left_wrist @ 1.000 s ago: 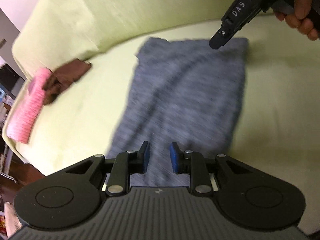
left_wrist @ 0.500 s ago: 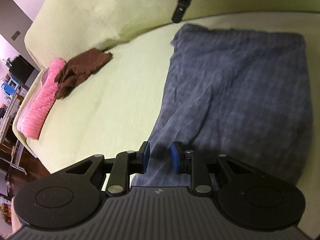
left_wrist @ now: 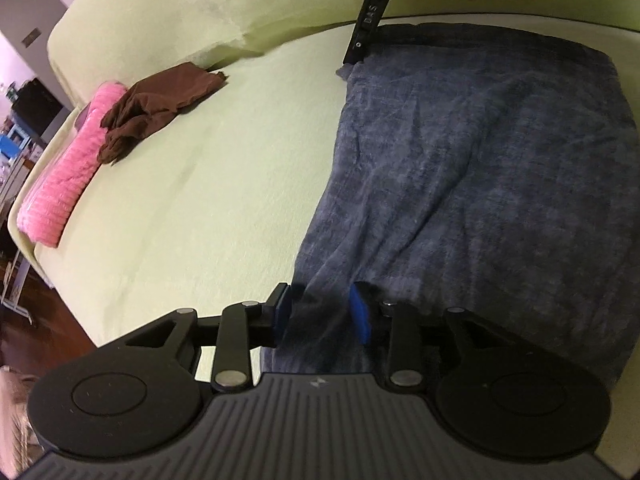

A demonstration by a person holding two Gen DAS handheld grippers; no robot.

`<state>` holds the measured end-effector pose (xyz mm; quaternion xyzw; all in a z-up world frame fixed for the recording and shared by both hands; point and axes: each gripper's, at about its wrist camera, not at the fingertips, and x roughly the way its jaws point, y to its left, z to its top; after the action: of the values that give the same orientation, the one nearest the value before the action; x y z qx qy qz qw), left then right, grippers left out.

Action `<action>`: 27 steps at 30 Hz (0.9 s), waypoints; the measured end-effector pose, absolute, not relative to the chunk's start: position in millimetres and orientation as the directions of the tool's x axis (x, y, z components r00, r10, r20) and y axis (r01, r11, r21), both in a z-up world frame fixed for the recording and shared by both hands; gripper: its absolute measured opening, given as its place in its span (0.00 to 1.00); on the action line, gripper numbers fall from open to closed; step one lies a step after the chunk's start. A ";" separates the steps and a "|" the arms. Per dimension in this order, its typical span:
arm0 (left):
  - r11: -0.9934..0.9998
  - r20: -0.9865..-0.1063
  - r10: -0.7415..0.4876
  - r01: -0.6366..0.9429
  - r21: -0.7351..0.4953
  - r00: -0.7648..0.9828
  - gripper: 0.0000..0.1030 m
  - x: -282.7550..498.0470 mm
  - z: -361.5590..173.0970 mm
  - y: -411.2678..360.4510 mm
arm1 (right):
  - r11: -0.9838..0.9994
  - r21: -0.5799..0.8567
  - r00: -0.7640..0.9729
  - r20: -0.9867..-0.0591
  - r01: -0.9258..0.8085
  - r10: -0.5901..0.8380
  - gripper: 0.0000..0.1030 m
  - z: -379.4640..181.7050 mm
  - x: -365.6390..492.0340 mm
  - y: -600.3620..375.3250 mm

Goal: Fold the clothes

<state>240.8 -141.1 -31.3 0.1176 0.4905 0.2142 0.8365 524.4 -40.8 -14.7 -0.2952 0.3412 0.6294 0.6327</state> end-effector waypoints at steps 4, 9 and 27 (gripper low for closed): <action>0.874 -0.770 0.485 -0.243 0.420 0.415 0.40 233.3 -29.4 -145.1 | 0.132 0.074 0.022 -0.794 -0.988 0.607 0.08 -16.2 526.9 -44.4; 0.872 -0.776 0.488 -0.258 0.416 0.400 0.40 228.8 -26.8 -143.4 | 0.178 0.109 0.039 -0.742 -0.978 0.670 0.16 14.1 521.8 -68.0; 0.858 -0.750 0.512 -0.278 0.431 0.418 0.40 223.7 -34.7 -146.8 | 0.056 0.007 0.028 -0.804 -0.998 0.594 0.00 -23.9 505.5 -22.3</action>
<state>223.7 -146.8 -34.7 0.1209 0.4846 0.2371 0.8332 505.5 -22.3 -23.9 -0.3072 0.3293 0.6146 0.6476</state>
